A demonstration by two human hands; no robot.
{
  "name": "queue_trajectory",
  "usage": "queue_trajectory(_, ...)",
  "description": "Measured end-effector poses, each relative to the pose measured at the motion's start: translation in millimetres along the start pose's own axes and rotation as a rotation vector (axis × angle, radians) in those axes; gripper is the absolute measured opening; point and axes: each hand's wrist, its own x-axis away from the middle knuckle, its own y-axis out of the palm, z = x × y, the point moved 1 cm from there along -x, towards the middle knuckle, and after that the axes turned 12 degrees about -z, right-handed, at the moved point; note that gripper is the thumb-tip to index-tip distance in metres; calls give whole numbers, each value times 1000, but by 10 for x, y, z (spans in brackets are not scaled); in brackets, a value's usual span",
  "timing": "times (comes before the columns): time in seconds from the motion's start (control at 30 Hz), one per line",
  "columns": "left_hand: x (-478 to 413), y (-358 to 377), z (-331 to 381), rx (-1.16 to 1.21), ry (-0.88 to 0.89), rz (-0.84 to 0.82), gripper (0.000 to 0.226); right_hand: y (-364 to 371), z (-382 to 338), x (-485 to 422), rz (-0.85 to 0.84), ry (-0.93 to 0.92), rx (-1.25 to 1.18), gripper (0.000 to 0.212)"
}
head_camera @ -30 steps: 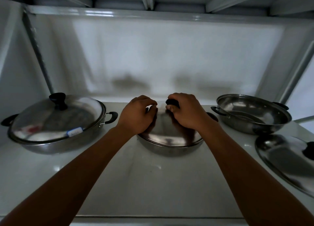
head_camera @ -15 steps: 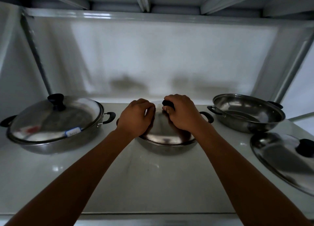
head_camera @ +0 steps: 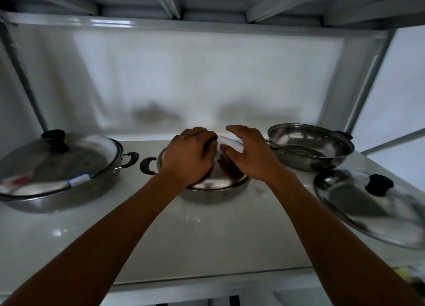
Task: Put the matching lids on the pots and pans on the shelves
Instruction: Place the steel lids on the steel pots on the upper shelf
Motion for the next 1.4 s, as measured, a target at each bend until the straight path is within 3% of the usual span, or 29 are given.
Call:
queue_trajectory(0.2, -266, 316, 767, -193, 98, 16, 31, -587, 600, 344, 16, 21, 63, 50)
queue_trajectory(0.47, -826, 1142, 1882, -95, 67, -13, 32, -1347, 1667, 723, -54, -21, 72, 50)
queue_trajectory(0.67, -1045, 1539, 2262, -76, -15, -37, 29, -1604, 2241, 822, -113, -20, 59, 55)
queue_trajectory(0.83, -1173, 1691, 2344, -62, -23, -130, 30, -1781, 2404, 975, -112, -46, 48, 51)
queue_trajectory(0.93, -1172, 1730, 2296, -69, -68, -163, 25, -1856, 2486, 1114, -204, -27, 5, 43)
queue_trajectory(1.13, -1119, 1854, 2160, 5, -84, -343, 26, -1780, 2613, 1246, -408, 14, 68, 48)
queue_trajectory(1.27, -1128, 1853, 2063, 78, -27, -354, 22, -1848, 2579, 1321, -369, 14, 59, 29)
queue_trajectory(1.4, -1103, 1811, 1899, 140, -45, -323, 18, -2183, 2433, 1461, -222, -32, -55, 19)
